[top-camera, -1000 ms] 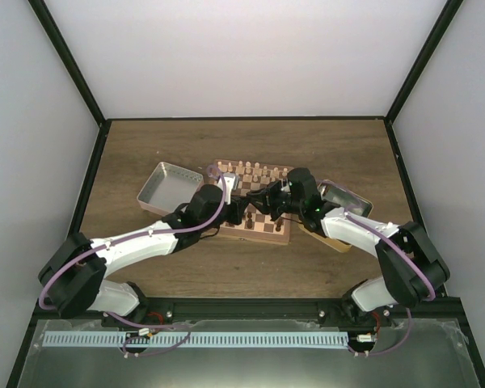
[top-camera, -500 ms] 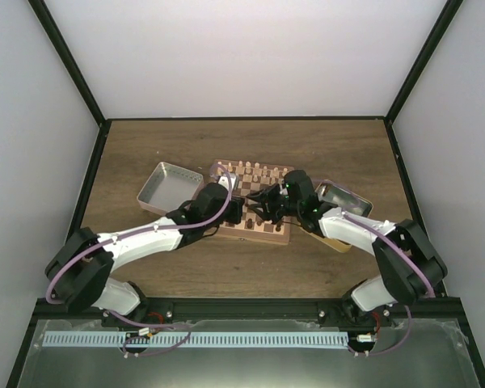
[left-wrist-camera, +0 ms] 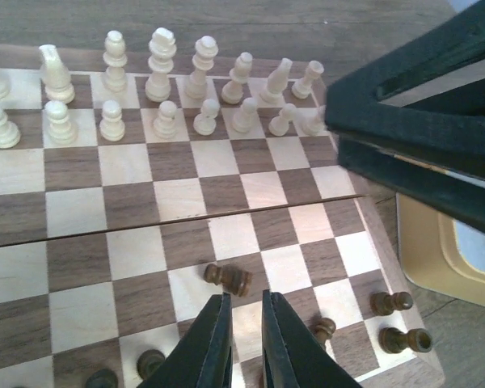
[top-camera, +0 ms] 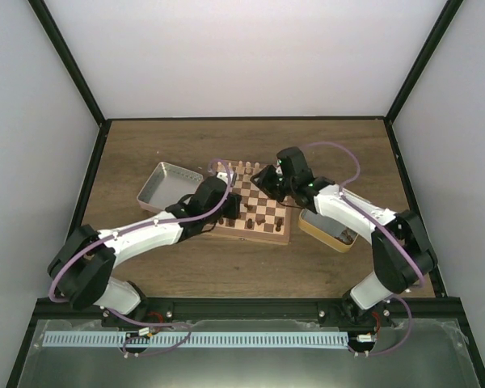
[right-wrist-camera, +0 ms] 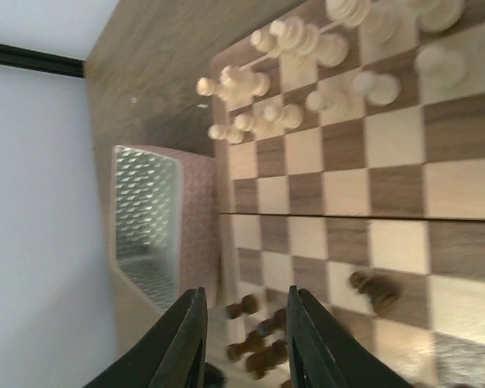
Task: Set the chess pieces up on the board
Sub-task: Pick up the chess piece from the chessboard.
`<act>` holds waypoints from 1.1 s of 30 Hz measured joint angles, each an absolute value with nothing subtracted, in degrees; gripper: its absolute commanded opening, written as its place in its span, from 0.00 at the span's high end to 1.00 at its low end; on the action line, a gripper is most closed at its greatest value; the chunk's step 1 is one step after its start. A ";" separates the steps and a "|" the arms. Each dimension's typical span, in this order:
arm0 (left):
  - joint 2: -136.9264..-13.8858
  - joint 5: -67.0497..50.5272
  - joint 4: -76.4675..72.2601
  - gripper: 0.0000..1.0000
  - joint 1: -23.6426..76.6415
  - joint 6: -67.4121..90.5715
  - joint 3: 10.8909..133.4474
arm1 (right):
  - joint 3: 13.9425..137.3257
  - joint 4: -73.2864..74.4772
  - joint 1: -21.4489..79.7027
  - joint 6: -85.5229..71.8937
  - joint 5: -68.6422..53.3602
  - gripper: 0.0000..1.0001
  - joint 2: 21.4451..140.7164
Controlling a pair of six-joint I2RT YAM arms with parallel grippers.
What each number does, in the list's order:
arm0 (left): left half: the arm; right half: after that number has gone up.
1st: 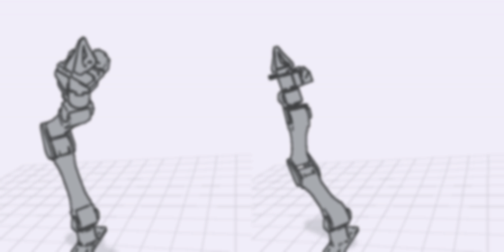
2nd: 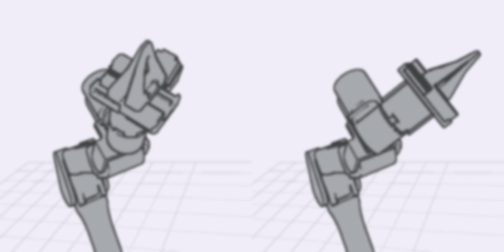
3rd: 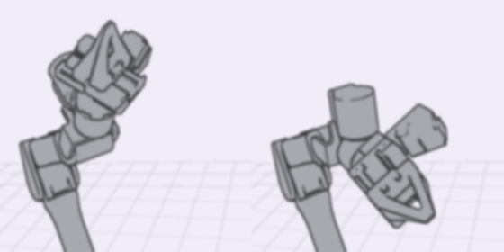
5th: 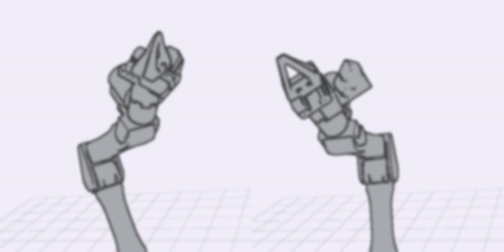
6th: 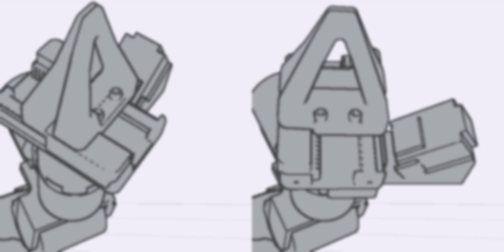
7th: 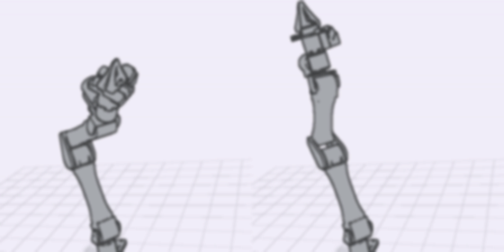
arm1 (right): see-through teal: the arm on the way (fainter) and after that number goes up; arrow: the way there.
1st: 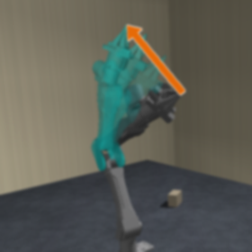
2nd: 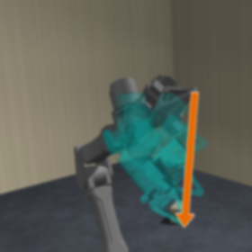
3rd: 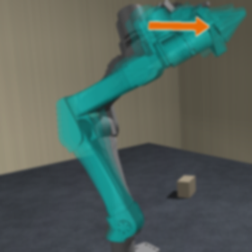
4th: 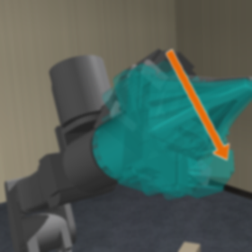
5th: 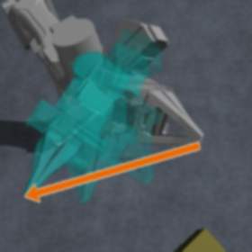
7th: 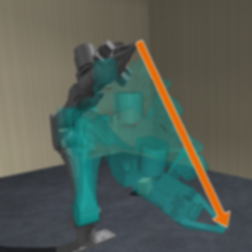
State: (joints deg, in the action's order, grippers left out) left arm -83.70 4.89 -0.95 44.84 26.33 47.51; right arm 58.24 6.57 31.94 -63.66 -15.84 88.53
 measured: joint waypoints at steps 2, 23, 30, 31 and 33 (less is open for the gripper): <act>-83.61 4.82 -0.30 0.85 44.29 26.35 47.51 | 59.35 9.78 31.99 -58.70 -13.21 0.71 88.51; -79.50 2.33 2.13 0.76 40.66 26.83 47.51 | 66.89 29.87 37.30 -39.31 -1.74 0.70 98.15; -77.76 2.04 2.22 0.74 40.49 26.83 47.46 | 66.94 34.98 39.51 -41.23 1.21 0.76 98.15; -77.62 1.98 2.20 0.74 40.49 26.83 47.46 | 66.94 35.42 39.94 -41.91 1.39 0.76 98.17; -77.56 1.83 2.20 0.74 40.49 26.83 47.44 | 66.94 35.81 40.64 -43.31 1.54 0.76 98.24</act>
